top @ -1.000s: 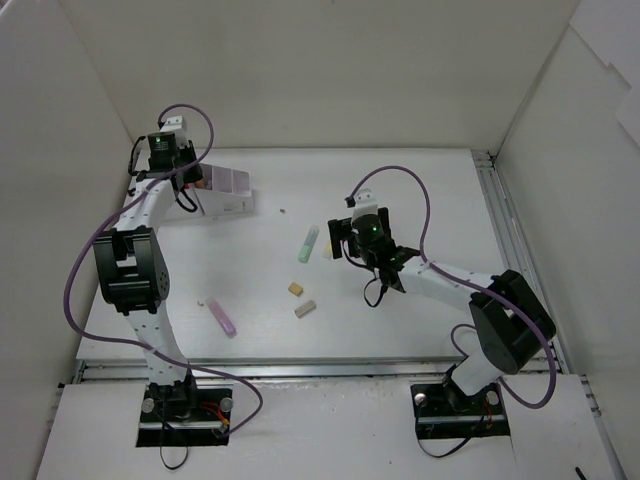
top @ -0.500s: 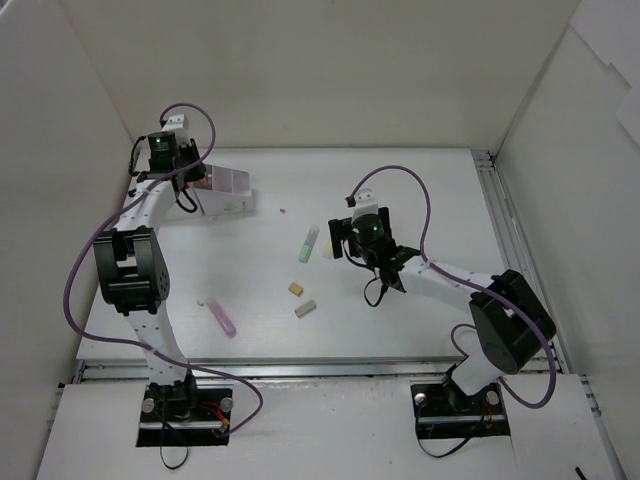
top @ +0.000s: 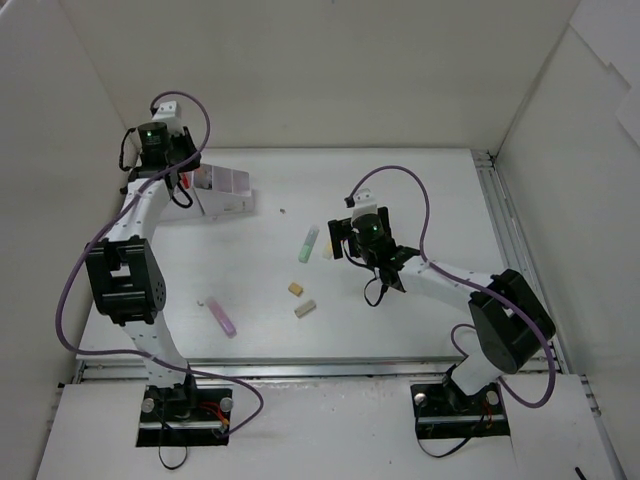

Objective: Sort the stationery into containers
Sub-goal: Place the pen in the storage box.

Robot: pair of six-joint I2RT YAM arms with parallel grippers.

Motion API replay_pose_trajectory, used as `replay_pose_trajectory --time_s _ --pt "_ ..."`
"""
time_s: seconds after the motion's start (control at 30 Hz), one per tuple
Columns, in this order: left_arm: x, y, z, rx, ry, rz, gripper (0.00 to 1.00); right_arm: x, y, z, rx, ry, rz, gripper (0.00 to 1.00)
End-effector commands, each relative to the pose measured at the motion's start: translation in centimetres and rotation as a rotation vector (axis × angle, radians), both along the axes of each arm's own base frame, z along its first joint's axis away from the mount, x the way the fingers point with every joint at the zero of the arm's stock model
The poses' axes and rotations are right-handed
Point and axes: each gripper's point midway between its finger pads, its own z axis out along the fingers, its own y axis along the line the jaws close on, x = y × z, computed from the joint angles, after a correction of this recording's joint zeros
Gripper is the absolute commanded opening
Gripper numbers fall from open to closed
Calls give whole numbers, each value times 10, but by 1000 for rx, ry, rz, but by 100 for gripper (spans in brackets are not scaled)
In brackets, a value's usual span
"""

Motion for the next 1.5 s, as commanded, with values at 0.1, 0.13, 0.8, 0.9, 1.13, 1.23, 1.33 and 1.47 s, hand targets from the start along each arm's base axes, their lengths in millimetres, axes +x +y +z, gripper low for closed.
replay_pose_trajectory --time_s 0.1,0.13,0.8,0.9,1.13,1.23,1.33,1.47 --pt "-28 -6 140 26 -307 -4 0 20 12 34 70 -92 4 98" --pt "-29 -6 142 30 -311 -2 0 20 13 33 68 -90 5 98" --pt "19 -35 37 63 -50 4 15 22 13 25 43 -73 2 98" --pt "18 -32 39 74 -51 18 45 26 25 20 45 -57 50 98" --pt "6 -35 56 60 -83 10 84 40 69 17 85 -27 102 98" --pt "-7 -38 64 44 -97 -5 95 43 89 9 98 14 33 98" --pt "-25 -38 69 24 -107 4 100 44 100 -9 81 66 -70 98" --pt "-59 -34 85 11 -131 37 99 46 93 -30 -35 83 -196 98"
